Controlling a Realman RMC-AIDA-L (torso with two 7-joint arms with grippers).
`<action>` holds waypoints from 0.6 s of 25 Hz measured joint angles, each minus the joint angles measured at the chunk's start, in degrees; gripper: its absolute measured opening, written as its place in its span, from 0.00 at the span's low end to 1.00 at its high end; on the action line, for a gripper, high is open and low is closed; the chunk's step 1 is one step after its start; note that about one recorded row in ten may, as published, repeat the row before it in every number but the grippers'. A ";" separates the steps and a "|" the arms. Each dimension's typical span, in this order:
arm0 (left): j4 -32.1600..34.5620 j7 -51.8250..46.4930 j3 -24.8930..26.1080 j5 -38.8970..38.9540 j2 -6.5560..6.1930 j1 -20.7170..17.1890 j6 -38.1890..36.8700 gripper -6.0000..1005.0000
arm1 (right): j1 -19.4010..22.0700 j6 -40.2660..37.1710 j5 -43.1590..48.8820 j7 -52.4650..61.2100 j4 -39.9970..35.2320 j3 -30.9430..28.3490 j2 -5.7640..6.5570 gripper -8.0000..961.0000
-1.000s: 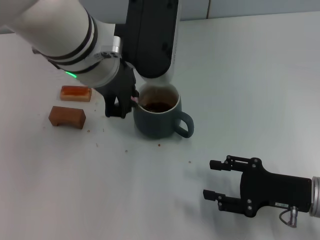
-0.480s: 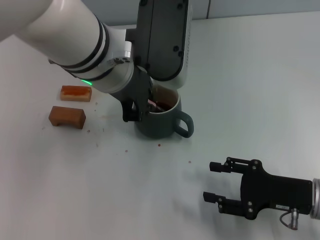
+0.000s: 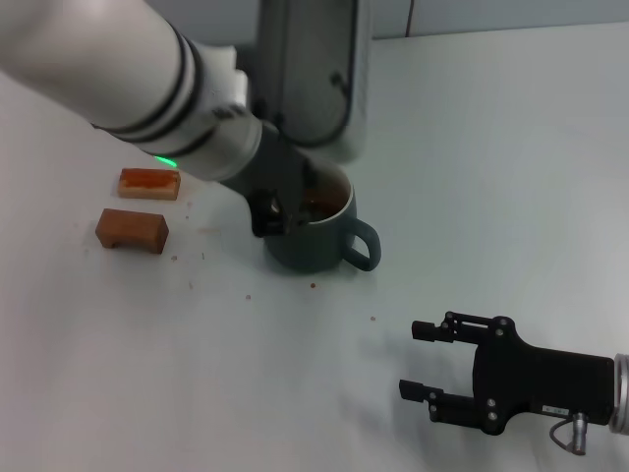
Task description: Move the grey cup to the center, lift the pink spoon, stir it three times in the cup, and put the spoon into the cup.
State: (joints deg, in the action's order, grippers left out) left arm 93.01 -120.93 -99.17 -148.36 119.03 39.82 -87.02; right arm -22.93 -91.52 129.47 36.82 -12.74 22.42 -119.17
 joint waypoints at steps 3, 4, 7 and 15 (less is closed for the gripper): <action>4.07 2.14 4.29 6.25 -0.24 -2.54 0.21 0.30 | 0.00 -0.01 0.00 0.00 -0.11 -0.01 0.06 0.71; 5.17 3.66 7.24 10.95 -0.28 -3.83 0.63 0.31 | 0.00 0.00 0.00 0.00 -0.17 -0.01 0.07 0.71; 3.96 10.22 18.81 32.42 -0.38 -9.58 5.55 0.31 | -0.01 -0.01 -0.12 0.00 -0.34 -0.05 0.09 0.71; -26.54 27.08 33.89 75.45 -0.67 -17.30 10.89 0.36 | -0.24 0.02 -0.34 0.00 -0.50 -0.38 0.17 0.71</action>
State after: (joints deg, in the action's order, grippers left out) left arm 66.47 -93.85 -65.28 -72.91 118.36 22.52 -76.12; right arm -23.17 -91.50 129.13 36.82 -13.25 22.04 -119.00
